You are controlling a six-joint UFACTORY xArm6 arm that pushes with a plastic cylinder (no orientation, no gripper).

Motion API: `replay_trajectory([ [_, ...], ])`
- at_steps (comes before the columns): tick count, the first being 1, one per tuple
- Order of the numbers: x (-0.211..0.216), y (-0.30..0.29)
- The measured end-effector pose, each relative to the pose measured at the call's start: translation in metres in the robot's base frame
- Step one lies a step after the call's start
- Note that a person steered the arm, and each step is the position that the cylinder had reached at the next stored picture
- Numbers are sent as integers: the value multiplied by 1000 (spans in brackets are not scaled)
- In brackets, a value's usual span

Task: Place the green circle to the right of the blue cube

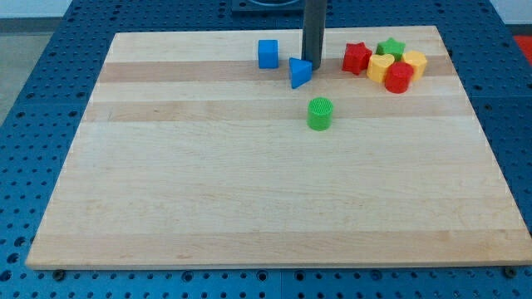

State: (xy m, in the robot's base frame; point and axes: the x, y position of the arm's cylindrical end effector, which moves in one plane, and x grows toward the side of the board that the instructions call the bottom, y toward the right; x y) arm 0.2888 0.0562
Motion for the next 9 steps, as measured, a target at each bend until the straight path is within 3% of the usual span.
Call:
replay_trajectory([
  [2,16,-37],
  [5,-13,-5],
  [9,114,36],
])
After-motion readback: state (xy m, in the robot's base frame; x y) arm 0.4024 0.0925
